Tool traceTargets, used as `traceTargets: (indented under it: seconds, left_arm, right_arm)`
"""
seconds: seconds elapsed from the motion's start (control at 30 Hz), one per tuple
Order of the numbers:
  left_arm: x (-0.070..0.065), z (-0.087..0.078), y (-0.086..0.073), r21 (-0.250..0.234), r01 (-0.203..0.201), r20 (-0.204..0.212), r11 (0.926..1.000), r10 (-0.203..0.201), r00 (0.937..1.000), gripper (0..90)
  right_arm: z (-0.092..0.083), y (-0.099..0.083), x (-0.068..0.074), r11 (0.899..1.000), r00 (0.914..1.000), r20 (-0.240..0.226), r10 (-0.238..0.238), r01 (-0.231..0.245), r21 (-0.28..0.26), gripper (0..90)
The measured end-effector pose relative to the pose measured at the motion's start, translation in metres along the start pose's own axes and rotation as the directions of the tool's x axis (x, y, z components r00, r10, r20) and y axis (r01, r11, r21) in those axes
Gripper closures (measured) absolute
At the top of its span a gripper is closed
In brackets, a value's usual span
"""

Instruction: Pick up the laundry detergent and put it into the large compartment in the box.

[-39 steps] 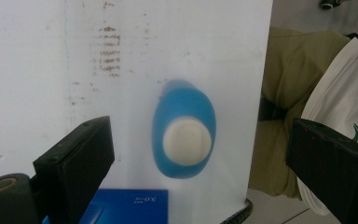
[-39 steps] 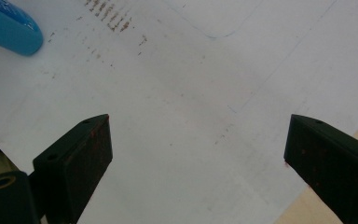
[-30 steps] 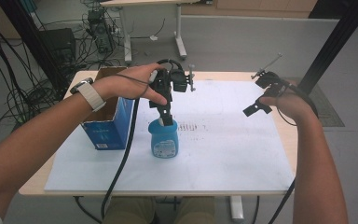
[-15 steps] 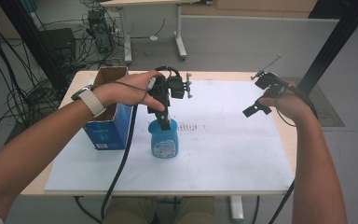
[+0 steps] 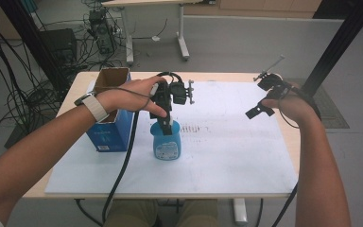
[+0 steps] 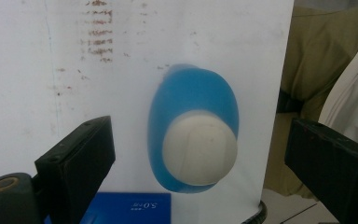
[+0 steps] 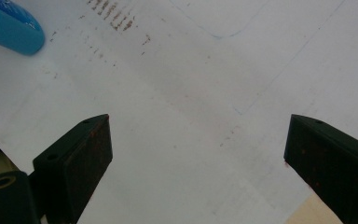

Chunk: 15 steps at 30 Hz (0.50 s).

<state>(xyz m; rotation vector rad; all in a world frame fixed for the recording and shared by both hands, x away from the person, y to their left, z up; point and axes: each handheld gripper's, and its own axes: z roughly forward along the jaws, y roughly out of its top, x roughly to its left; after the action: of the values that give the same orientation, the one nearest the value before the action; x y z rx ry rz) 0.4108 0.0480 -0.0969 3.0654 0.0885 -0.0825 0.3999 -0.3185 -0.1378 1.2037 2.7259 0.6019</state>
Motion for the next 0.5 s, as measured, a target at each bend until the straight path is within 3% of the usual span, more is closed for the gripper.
traceTargets:
  seconds: [0.5]
  left_arm:
    - [0.0010,-0.0003,-0.0022,-0.002,0.006,0.004,1.0000,-0.006,1.0000,8.8]
  right_arm:
    - [-0.0002,0.0019,0.0007,1.000,1.0000,0.000,-0.002,0.002,0.000,7.5]
